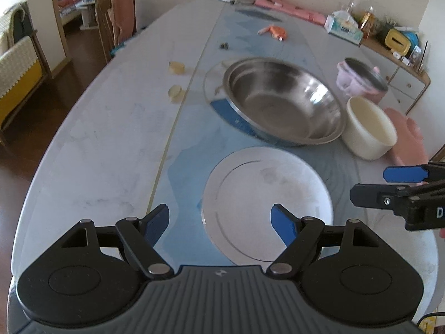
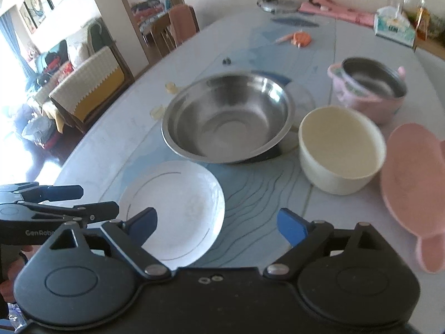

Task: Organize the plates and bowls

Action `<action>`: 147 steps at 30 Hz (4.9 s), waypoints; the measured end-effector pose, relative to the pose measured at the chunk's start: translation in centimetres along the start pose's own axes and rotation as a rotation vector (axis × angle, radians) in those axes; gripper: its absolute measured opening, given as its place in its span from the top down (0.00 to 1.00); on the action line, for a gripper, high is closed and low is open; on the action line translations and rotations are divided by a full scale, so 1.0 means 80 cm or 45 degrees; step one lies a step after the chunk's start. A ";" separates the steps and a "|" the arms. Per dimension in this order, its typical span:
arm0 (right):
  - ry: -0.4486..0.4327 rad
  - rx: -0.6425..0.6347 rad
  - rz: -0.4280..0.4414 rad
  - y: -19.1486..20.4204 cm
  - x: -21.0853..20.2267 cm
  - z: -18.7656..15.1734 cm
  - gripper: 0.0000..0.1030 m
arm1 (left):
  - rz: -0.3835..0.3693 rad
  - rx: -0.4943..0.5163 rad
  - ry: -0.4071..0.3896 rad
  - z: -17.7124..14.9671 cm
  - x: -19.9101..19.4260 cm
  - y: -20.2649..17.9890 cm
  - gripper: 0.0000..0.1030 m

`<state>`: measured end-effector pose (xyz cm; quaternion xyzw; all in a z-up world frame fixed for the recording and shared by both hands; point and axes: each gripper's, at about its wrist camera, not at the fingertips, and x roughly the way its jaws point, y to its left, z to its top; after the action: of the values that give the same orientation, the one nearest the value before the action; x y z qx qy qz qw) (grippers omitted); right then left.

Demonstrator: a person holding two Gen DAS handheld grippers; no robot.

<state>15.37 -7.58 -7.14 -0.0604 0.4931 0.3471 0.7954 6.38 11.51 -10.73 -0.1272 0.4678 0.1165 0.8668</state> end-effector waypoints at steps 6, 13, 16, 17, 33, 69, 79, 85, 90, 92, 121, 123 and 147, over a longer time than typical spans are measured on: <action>0.086 0.040 -0.011 0.002 0.037 0.003 0.21 | -0.014 0.032 0.060 0.001 0.031 0.015 0.22; 0.159 0.066 0.013 0.003 0.058 0.005 0.40 | -0.084 -0.002 0.102 0.009 0.051 0.026 0.34; 0.177 0.088 0.028 0.003 0.060 0.006 0.44 | -0.122 -0.038 0.140 0.012 0.059 0.032 0.44; 0.180 0.097 0.031 0.002 0.061 0.006 0.44 | -0.137 -0.056 0.149 0.013 0.060 0.035 0.46; 0.216 0.232 0.069 -0.024 0.060 -0.002 0.82 | -0.224 -0.241 0.217 0.019 0.073 0.059 0.87; 0.133 0.431 0.043 -0.031 -0.035 -0.031 0.91 | -0.246 -0.182 0.161 0.000 -0.014 0.007 0.88; 0.066 0.536 0.025 -0.071 -0.078 -0.066 0.92 | -0.286 -0.099 0.152 -0.009 -0.028 -0.057 0.88; 0.051 0.608 0.001 -0.105 -0.100 -0.096 0.92 | -0.313 -0.031 0.177 -0.022 -0.027 -0.103 0.88; 0.048 0.673 -0.024 -0.135 -0.118 -0.126 0.92 | -0.330 0.034 0.189 -0.038 -0.025 -0.142 0.88; 0.047 0.689 -0.032 -0.145 -0.123 -0.136 0.92 | -0.332 0.043 0.195 -0.043 -0.022 -0.156 0.88; 0.099 0.693 -0.031 -0.196 -0.099 -0.181 0.91 | -0.267 0.084 0.234 -0.074 0.028 -0.208 0.88; 0.098 0.699 -0.029 -0.197 -0.099 -0.181 0.91 | -0.268 0.088 0.232 -0.074 0.029 -0.208 0.88; 0.112 0.636 -0.023 -0.196 -0.098 -0.178 0.91 | -0.306 0.173 0.208 -0.075 0.021 -0.198 0.88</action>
<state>12.27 -29.49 -11.69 0.1186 0.5971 0.2046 0.7665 7.67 -5.27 -13.52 -0.1323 0.5249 -0.0306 0.8402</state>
